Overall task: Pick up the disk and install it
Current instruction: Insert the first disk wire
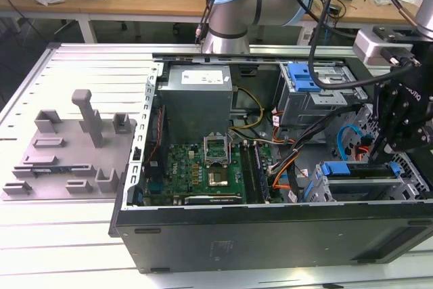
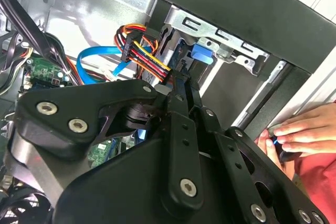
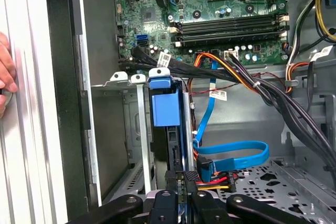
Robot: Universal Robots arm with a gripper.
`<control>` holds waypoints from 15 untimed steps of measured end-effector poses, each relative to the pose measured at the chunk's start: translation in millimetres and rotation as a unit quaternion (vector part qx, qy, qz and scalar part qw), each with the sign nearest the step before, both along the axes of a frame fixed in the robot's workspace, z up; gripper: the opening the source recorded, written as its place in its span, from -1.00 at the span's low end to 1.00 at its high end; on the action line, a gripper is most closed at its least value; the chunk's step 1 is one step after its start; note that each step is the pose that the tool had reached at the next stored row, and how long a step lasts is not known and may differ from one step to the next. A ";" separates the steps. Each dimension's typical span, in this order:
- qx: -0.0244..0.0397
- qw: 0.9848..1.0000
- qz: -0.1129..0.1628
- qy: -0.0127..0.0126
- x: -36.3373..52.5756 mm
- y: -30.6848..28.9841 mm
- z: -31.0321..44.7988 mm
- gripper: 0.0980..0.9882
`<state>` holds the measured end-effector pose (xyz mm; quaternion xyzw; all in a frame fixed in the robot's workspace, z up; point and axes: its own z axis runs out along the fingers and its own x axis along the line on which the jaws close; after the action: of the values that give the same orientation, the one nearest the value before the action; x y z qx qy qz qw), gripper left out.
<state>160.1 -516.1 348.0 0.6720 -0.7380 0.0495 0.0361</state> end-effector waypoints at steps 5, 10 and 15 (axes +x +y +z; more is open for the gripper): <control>0.000 1.000 0.000 0.000 0.0 0.0 -1.7 -0.85; 0.000 1.000 0.000 0.000 0.1 -0.1 -3.1 -0.85; 0.000 1.000 0.000 0.000 0.3 -0.1 -4.7 -0.85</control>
<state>160.4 -516.1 343.2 0.6719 -0.7381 0.0495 0.0361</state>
